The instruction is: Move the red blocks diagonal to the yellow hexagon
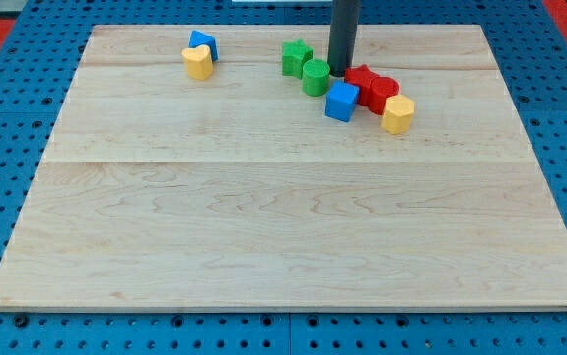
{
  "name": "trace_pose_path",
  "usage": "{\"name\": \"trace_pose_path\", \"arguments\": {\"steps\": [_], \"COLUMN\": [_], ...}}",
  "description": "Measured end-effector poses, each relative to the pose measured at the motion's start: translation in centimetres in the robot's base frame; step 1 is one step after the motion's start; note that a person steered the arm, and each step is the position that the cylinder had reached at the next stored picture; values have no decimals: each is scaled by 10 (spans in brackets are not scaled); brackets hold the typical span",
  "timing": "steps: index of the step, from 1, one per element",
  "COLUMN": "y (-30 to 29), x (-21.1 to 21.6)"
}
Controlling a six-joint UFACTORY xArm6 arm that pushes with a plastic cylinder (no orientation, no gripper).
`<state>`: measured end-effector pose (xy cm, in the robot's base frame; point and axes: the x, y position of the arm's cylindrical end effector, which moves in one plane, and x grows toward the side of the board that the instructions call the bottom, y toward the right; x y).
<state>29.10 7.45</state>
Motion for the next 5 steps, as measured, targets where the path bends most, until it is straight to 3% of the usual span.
{"name": "trace_pose_path", "arguments": {"steps": [3, 5], "y": [86, 118], "x": [1, 65]}}
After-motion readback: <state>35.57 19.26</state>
